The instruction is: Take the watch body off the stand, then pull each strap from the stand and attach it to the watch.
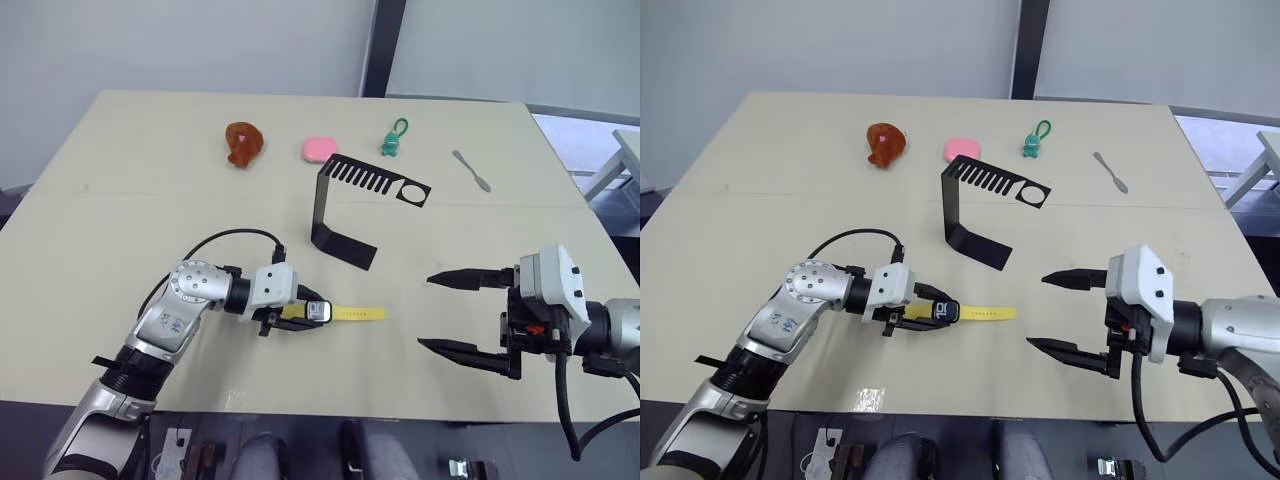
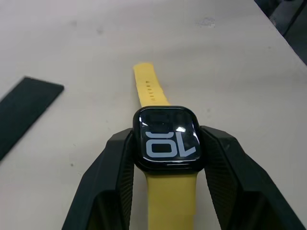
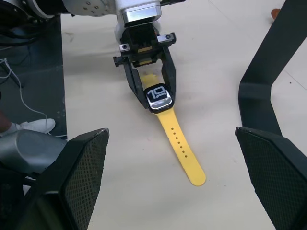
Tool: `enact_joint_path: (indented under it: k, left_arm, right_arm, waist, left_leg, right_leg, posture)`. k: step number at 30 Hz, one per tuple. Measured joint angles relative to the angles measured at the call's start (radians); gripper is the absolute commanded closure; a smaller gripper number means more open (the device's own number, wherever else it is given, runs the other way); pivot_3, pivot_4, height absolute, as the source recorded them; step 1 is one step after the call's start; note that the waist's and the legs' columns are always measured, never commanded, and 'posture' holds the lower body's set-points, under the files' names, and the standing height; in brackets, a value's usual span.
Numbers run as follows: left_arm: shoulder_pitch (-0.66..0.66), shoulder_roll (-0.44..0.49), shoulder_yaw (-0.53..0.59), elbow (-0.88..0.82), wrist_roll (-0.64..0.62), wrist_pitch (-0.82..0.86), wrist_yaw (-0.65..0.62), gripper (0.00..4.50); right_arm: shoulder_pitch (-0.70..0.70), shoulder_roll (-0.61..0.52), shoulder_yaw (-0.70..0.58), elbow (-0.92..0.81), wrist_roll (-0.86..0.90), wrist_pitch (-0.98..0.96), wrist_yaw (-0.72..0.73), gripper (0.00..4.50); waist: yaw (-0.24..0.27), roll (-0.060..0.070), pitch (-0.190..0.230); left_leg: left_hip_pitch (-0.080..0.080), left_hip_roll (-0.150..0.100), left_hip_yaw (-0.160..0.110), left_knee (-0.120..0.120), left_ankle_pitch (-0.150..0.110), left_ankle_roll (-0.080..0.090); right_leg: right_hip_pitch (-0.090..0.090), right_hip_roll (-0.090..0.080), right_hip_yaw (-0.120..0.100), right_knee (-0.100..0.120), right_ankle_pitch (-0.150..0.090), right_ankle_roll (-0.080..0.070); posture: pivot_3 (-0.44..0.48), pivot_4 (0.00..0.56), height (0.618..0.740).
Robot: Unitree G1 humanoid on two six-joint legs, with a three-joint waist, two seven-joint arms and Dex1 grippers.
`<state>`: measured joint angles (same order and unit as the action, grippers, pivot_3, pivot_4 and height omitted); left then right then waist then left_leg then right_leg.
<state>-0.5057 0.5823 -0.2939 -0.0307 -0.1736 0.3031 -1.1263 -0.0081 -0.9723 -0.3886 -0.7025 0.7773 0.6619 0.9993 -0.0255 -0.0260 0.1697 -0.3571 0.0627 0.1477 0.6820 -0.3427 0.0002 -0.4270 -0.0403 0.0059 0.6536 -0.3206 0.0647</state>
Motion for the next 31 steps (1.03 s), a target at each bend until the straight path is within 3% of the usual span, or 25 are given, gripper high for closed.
enact_joint_path:
  k: [3, 5, 7, 8, 10, 14, 16, 19, 22, 24, 31]
  left_arm:
    - [0.000, 0.004, -0.039, 0.012, 0.035, 0.031, 0.000, 2.90]
    - [0.000, 0.004, -0.054, 0.021, 0.063, 0.015, 0.005, 1.87]
    - [-0.001, 0.000, -0.056, 0.019, 0.067, 0.026, 0.011, 1.20]
    - [-0.001, -0.008, -0.057, 0.015, 0.067, 0.037, 0.011, 0.57]
    - [0.010, 0.008, -0.055, -0.014, 0.055, 0.050, -0.001, 0.06]
    - [0.089, 0.150, 0.047, -0.150, -0.034, 0.102, -0.073, 0.06]
    - [0.197, 0.305, 0.249, -0.244, -0.202, 0.181, -0.169, 0.06]
    - [0.256, 0.463, 0.497, -0.275, -0.360, 0.305, -0.247, 0.06]
    - [0.364, 0.589, 0.665, -0.262, -0.427, 0.392, -0.337, 0.06]
    - [0.438, 0.623, 0.766, -0.221, -0.435, 0.410, -0.373, 0.06]
    - [0.515, 0.621, 0.893, -0.163, -0.404, 0.355, -0.363, 0.06]
  right_arm:
    - [0.025, 0.000, 0.000, 0.000, -0.002, -0.005, 0.000, 0.04]
    - [0.030, 0.000, 0.000, 0.000, -0.003, -0.008, 0.000, 0.00]
    - [0.031, 0.000, 0.000, 0.000, -0.004, -0.008, 0.000, 0.00]
    - [0.033, 0.000, 0.000, 0.000, -0.005, -0.009, 0.000, 0.00]
    - [0.039, 0.000, 0.000, 0.000, -0.007, -0.011, 0.000, 0.00]
    - [0.103, -0.004, -0.040, 0.001, -0.006, -0.009, 0.019, 0.00]
    - [0.162, -0.013, -0.123, 0.008, 0.012, -0.002, 0.055, 0.00]
    - [0.191, -0.028, -0.212, 0.026, 0.082, 0.035, 0.091, 0.00]
    - [0.206, -0.047, -0.280, 0.042, 0.148, 0.074, 0.117, 0.00]
    - [0.219, -0.059, -0.319, 0.053, 0.167, 0.088, 0.137, 0.00]
    - [0.225, -0.096, -0.369, 0.133, 0.154, 0.090, 0.184, 0.00]
  waist:
    - [0.001, 0.000, 0.000]
    - [0.001, 0.000, 0.000]
    - [0.001, 0.000, 0.000]
    - [0.001, 0.000, 0.000]
    - [0.001, 0.000, 0.000]
    - [-0.007, 0.000, 0.000]
    - [-0.012, -0.002, 0.001]
    - [-0.005, -0.002, 0.001]
    - [-0.002, -0.001, 0.001]
    - [-0.002, -0.001, 0.001]
    - [-0.003, -0.002, 0.001]
  left_leg:
    - [0.000, 0.000, 0.000, 0.000, 0.000, 0.000]
    - [0.000, 0.000, 0.000, 0.000, 0.000, 0.000]
    - [0.000, 0.000, 0.000, 0.000, 0.000, 0.000]
    - [0.000, 0.000, 0.000, 0.000, 0.000, 0.000]
    - [0.000, 0.000, 0.000, 0.000, 0.000, 0.000]
    - [0.000, 0.002, 0.000, -0.001, 0.000, -0.002]
    - [0.001, 0.004, 0.000, -0.002, 0.000, -0.004]
    - [0.004, 0.002, -0.001, -0.001, 0.000, -0.004]
    - [0.004, 0.002, -0.001, -0.002, -0.001, -0.003]
    - [0.004, 0.002, -0.001, -0.003, -0.002, -0.002]
    - [0.004, 0.002, 0.000, -0.003, -0.003, -0.002]
  right_leg:
    - [0.000, 0.000, 0.000, 0.000, 0.000, 0.000]
    - [0.000, 0.000, 0.000, 0.000, 0.000, 0.000]
    - [0.000, 0.000, 0.000, 0.000, 0.000, 0.000]
    - [0.000, 0.000, 0.000, 0.000, 0.000, 0.000]
    - [0.000, 0.000, 0.000, 0.000, 0.000, 0.000]
    - [-0.001, 0.000, 0.000, 0.001, -0.001, -0.001]
    - [-0.002, 0.000, -0.001, 0.003, -0.002, -0.004]
    - [0.001, -0.001, -0.001, 0.003, -0.002, -0.004]
    - [0.002, -0.001, -0.002, 0.000, -0.003, -0.004]
    - [0.002, -0.001, -0.002, 0.000, -0.003, -0.003]
    - [0.002, -0.001, -0.002, -0.001, -0.003, -0.003]
  posture:
    - [0.000, 0.150, 0.740]
    - [0.000, 0.150, 0.740]
    - [0.000, 0.150, 0.740]
    - [0.000, 0.150, 0.740]
    - [0.000, 0.150, 0.740]
    - [0.000, 0.150, 0.740]
    - [0.000, 0.150, 0.740]
    - [0.000, 0.150, 0.740]
    - [0.000, 0.150, 0.740]
    - [0.000, 0.150, 0.740]
    - [0.000, 0.150, 0.740]
